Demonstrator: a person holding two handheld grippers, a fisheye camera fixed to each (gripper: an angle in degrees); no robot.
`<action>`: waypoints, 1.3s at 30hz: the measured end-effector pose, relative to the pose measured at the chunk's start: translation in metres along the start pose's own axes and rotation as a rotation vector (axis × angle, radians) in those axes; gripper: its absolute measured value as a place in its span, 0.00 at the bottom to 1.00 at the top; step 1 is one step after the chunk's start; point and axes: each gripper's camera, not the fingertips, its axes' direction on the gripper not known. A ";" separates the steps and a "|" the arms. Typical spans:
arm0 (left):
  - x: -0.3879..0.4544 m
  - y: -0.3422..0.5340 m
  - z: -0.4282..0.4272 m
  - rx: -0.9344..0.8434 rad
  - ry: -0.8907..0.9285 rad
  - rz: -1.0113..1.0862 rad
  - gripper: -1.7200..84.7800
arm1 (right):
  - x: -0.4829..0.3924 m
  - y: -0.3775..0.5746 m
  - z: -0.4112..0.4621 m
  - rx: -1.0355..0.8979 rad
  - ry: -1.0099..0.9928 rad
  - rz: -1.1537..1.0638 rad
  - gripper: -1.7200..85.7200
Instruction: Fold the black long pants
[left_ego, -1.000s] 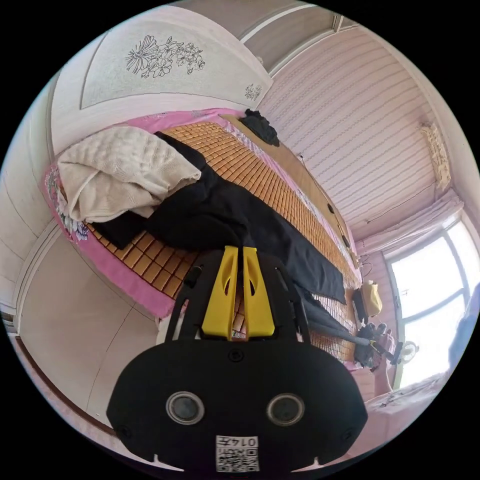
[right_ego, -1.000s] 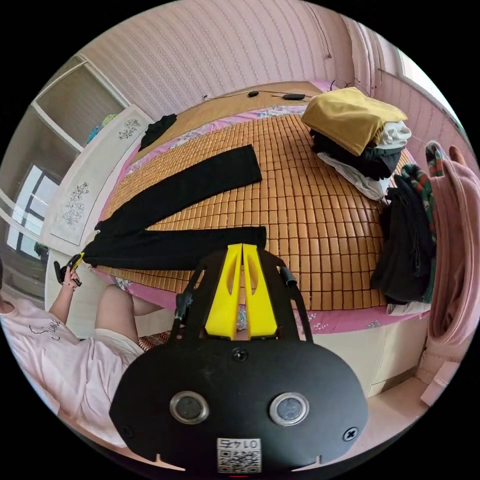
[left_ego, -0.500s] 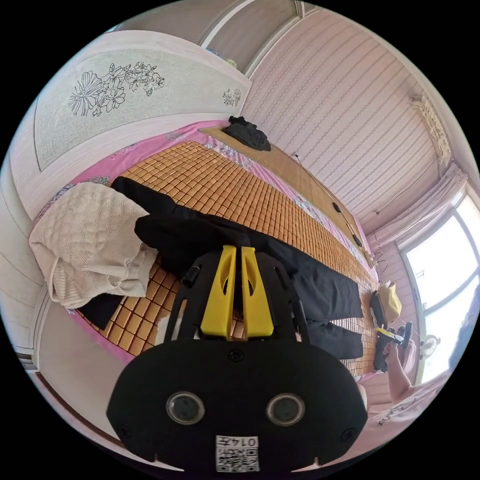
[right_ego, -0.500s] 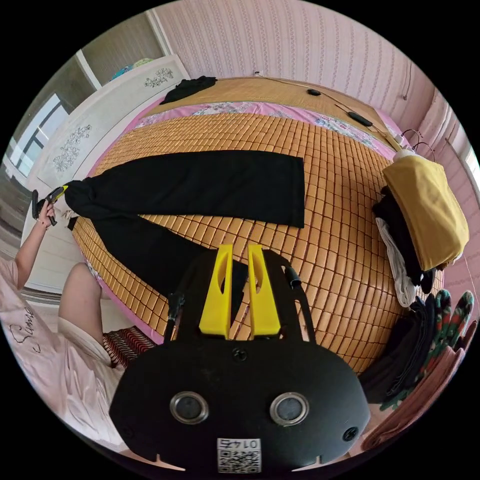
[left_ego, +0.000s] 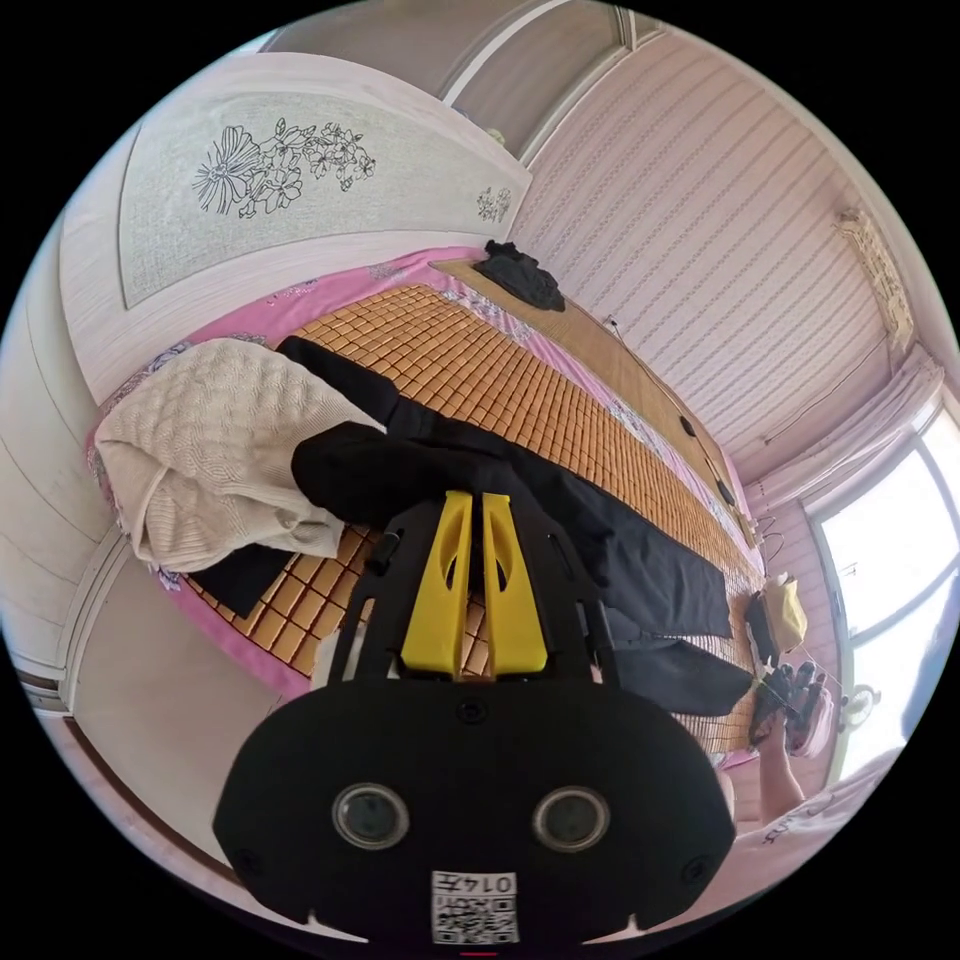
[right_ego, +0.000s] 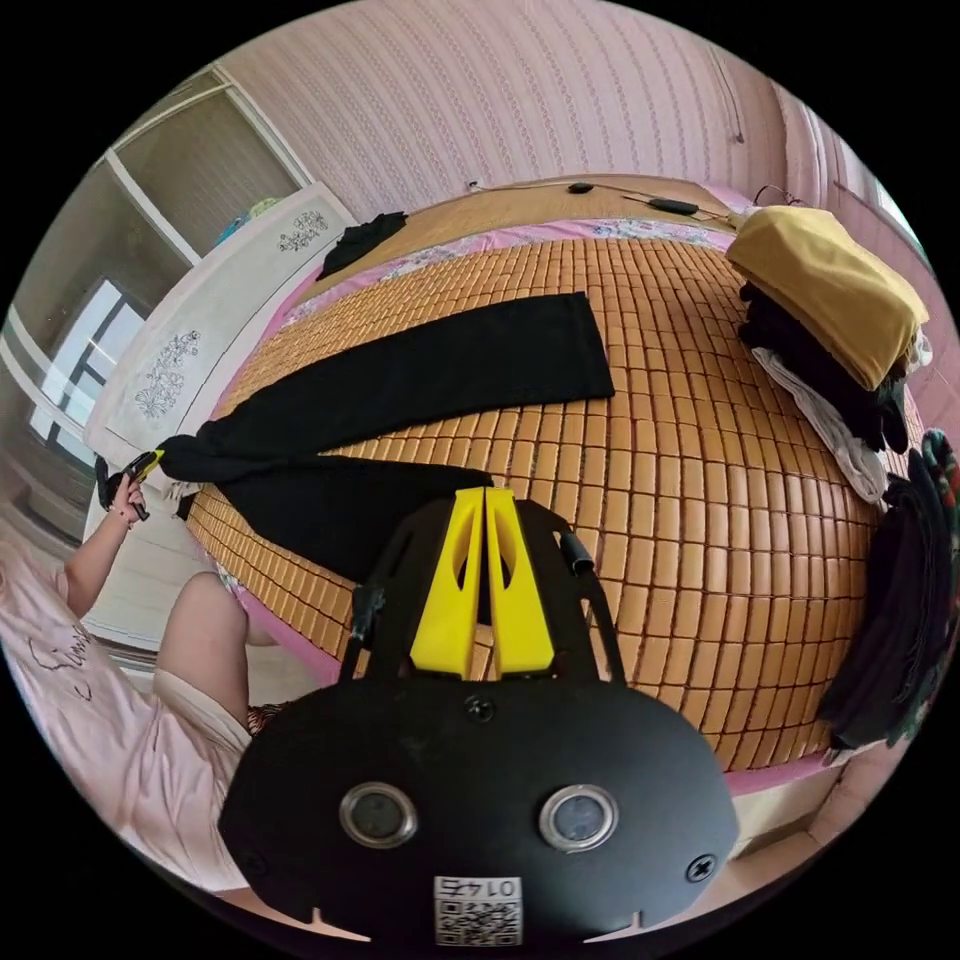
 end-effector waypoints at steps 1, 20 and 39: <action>0.001 0.001 -0.003 0.001 -0.002 0.003 0.01 | -0.001 0.005 -0.023 0.050 0.003 0.000 0.02; 0.116 -0.093 -0.028 0.098 0.105 0.087 0.02 | -0.001 -0.153 -0.067 0.172 0.115 -0.085 0.02; 0.397 -0.051 0.133 -0.439 -0.160 0.619 0.04 | 0.063 -0.171 0.131 -0.227 0.290 0.129 0.08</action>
